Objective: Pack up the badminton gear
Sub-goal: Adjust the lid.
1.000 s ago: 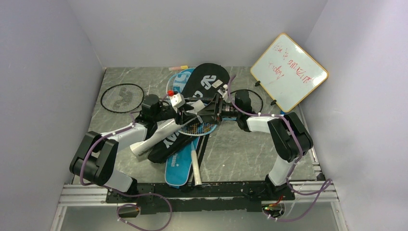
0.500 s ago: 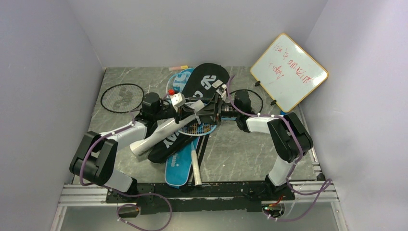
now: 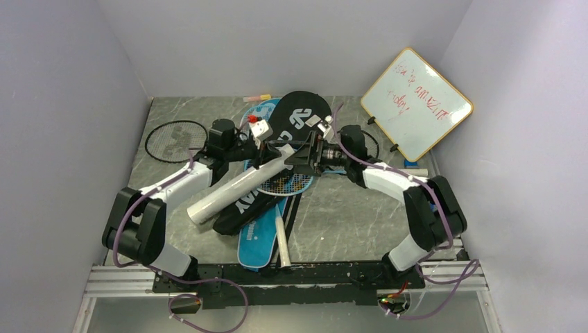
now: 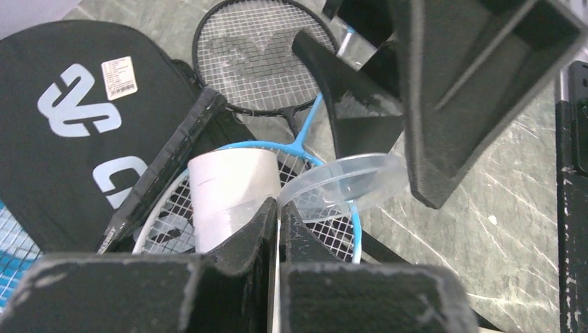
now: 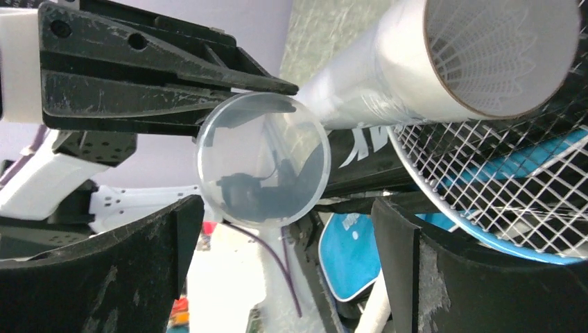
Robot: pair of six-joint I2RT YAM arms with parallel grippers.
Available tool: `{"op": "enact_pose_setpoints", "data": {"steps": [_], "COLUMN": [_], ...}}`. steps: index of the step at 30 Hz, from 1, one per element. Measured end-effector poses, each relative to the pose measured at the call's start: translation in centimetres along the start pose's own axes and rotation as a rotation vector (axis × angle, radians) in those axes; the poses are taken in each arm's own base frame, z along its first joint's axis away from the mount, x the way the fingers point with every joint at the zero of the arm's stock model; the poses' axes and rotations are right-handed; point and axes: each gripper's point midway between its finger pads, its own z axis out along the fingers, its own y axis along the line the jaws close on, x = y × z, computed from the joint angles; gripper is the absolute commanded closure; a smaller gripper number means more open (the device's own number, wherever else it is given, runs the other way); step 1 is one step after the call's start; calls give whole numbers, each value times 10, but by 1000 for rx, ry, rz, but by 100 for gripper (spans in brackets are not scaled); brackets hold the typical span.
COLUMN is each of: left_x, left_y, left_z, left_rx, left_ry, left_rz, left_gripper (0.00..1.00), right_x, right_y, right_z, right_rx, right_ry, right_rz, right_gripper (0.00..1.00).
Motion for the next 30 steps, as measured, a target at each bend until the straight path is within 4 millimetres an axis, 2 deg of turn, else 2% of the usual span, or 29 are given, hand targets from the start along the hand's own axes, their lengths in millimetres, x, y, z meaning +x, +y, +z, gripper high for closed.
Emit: {"op": "enact_pose_setpoints", "data": {"steps": [3,7,10,16,20,25,30], "left_x": [-3,-5,-5,0,7,16,18], "left_y": [8,13,15,24,25,23,22], "left_z": [-1,-3,-2,2,3,1,0], "left_rx": [-40,-76,-86,-114,-126,-130,-131], "left_ry": [26,52,71,127,163,200,207], "left_rz": [-20,-52,-93,-182,-236,-280,-294], "left_gripper": [95,95,95,94,93,93,93], "right_x": [-9,-25,-33,-19,-20,-27,-24], "right_y": [5,22,36,63,56,49,47], "right_z": [-6,-16,-18,3,1,-4,3], "right_rx": [64,150,239,386,520,664,756], "right_ry": [-46,-126,-184,-212,-246,-294,-304], "right_rz": [-94,-271,-409,-680,-774,-851,-927], "right_gripper": [10,24,29,34,37,47,54]}}
